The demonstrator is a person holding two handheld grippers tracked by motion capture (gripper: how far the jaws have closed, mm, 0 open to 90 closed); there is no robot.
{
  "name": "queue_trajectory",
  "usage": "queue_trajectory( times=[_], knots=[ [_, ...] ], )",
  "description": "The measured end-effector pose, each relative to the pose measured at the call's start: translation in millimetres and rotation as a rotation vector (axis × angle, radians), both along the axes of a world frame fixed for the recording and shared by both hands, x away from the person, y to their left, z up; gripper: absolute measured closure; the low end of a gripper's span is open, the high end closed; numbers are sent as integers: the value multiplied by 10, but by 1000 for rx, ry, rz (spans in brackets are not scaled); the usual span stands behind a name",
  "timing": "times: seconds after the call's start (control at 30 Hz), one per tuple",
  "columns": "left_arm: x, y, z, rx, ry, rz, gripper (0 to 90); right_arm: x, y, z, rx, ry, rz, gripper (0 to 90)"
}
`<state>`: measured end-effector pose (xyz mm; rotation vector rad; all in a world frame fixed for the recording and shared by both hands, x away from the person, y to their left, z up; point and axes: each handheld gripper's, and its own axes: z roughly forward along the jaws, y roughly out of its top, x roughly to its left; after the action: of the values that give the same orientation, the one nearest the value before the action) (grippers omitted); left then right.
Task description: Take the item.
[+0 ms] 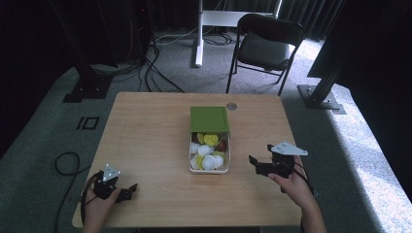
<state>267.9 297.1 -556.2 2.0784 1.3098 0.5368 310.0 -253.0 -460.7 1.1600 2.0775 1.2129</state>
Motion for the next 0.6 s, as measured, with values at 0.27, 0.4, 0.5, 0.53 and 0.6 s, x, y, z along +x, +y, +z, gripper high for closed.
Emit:
queue_trajectory(
  times=[0.27, 0.4, 0.5, 0.53, 0.6],
  knots=[
    [0, 0, 0, 0, 0, 0, 7, 42, 231, 177, 3, -43, 58, 133],
    [0, -1, 0, -1, -1, 1, 7, 60, 346, 231, 11, -55, 86, 133],
    [0, -1, -1, -1, -1, 1, 7, 74, 454, 265, 19, -59, 111, 133],
    [0, -1, -1, -1, -1, 1, 7, 76, 480, 272, 21, -60, 117, 133],
    [0, -1, -1, -1, -1, 1, 7, 78, 545, 289, 24, -65, 132, 133]
  ],
)
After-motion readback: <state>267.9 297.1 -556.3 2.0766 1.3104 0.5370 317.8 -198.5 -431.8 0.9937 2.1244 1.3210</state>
